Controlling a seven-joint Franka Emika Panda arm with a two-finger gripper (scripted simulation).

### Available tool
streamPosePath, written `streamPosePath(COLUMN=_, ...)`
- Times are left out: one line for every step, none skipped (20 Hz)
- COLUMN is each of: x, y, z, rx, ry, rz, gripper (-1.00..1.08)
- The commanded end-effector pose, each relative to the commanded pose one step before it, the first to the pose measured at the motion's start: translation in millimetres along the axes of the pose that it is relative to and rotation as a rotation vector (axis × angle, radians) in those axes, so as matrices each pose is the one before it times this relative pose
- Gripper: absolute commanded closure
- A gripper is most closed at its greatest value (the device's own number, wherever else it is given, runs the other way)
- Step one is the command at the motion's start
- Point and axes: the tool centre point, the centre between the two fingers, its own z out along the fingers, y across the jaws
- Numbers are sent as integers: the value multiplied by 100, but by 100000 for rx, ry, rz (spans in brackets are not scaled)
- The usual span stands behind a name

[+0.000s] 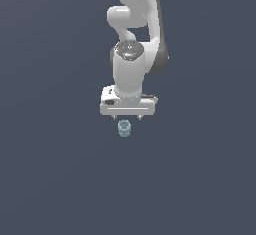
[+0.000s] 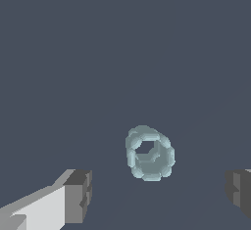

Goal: Pick up the object and move it to a goal position.

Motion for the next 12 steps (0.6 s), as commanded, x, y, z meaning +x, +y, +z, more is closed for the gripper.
streamPosePath(x=0, y=1, z=0, rx=0, ry=0, rz=0, gripper=-92)
streamPosePath(x=4, y=2, z=-12, rx=1, ry=3, rz=-69, gripper=-92)
streamPosePath(x=13, y=-10, z=-35, rx=9, ry=10, rz=-229, gripper=-92)
streamPosePath(x=21, y=-13, z=-58, rx=15, ry=16, rz=-371, gripper=-92)
streamPosePath(x=30, y=-19, z=-82, rx=20, ry=23, rz=-520, gripper=-92)
streamPosePath(x=39, y=-21, z=-108, rx=24, ry=31, rz=-661, gripper=-92)
streamPosePath(x=48, y=-26, z=-136, rx=26, ry=40, rz=-801, gripper=-92)
streamPosePath(x=47, y=-27, z=-136, rx=20, ry=41, rz=-755, gripper=-92)
streamPosePath(x=40, y=-21, z=-118, rx=12, ry=36, rz=-605, gripper=-92)
streamPosePath(x=33, y=-18, z=-98, rx=5, ry=31, rz=-457, gripper=-92)
streamPosePath(x=24, y=-15, z=-76, rx=-1, ry=25, rz=-308, gripper=-92)
streamPosePath(x=15, y=-9, z=-49, rx=-6, ry=17, rz=-153, gripper=-92)
